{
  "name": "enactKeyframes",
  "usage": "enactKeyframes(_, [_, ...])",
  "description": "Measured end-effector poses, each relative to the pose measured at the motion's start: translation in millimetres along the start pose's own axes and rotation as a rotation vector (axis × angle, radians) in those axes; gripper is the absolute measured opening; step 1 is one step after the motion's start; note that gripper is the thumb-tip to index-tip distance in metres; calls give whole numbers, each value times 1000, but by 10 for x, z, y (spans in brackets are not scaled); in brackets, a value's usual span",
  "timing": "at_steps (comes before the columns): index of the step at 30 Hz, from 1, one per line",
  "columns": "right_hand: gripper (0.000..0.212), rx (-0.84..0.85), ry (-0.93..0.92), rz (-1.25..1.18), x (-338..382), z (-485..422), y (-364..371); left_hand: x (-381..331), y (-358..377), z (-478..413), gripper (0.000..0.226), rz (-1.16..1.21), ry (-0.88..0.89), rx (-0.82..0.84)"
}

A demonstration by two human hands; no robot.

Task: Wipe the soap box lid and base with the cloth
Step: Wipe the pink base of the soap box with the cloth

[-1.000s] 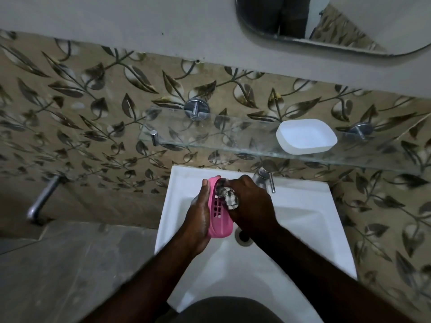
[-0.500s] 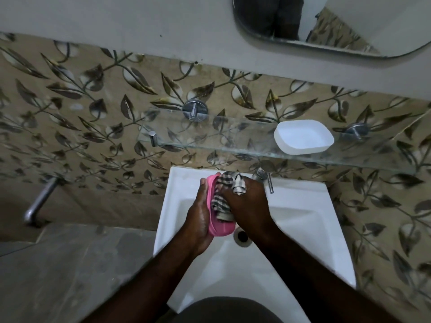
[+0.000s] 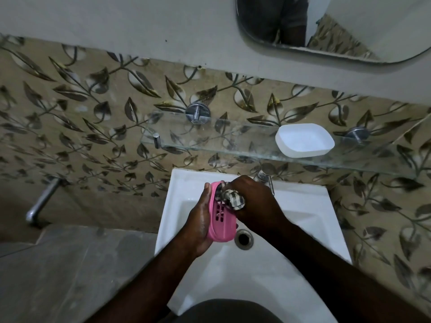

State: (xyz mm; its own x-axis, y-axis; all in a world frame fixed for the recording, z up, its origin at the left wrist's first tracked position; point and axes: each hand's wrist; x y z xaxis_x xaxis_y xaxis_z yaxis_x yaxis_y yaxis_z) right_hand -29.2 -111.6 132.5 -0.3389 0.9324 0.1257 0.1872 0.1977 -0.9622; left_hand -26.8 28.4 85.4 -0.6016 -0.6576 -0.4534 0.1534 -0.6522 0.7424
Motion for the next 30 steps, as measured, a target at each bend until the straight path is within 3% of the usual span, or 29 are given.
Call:
enactKeyframes(4, [34,-10,-32,19,97,16,78,-10,-29,-20,64,-18,69,-21])
enactKeyframes(6, [35,-5,50,23,117,61,148,-31,-38,-20,61,-52,109,-39])
enactKeyframes(8, [31,112,180,-74,194,123,117,-31,-60,-12,58,-64,125,-50])
enactKeyframes(10, [14,213,282,-269,277,207,75,-45,-84,-14,60,-80,134,-35])
enactKeyframes(13, [12,318,428,-722,333,260,-16,-95,-83,-8,66,-26,93,16])
enactKeyframes(17, [13,166,673,-1239,335,152,-199,-149,39,1,82,109,-57,83])
enactKeyframes(20, [13,-31,773,-1168,284,115,-256,-139,59,-7,80,228,-46,100])
enactKeyframes(25, [8,-114,638,-750,209,79,-132,-96,32,15,63,164,-99,123])
enactKeyframes(27, [14,-106,597,-775,265,44,-91,-88,60,27,56,92,-100,128])
enactKeyframes(30, [38,-73,300,-643,285,73,-30,-185,44,30,52,32,-53,125])
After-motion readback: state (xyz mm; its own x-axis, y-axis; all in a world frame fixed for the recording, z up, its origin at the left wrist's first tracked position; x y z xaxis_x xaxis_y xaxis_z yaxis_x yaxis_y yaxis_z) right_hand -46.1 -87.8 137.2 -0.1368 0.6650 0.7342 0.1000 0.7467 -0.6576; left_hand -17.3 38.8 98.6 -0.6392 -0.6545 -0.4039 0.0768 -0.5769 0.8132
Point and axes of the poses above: each hand's wrist, its own z-axis away from the middle knuckle, its own y-axis out of the palm, x = y × z, and after that the axes turned 15 degrees about z, right-handed
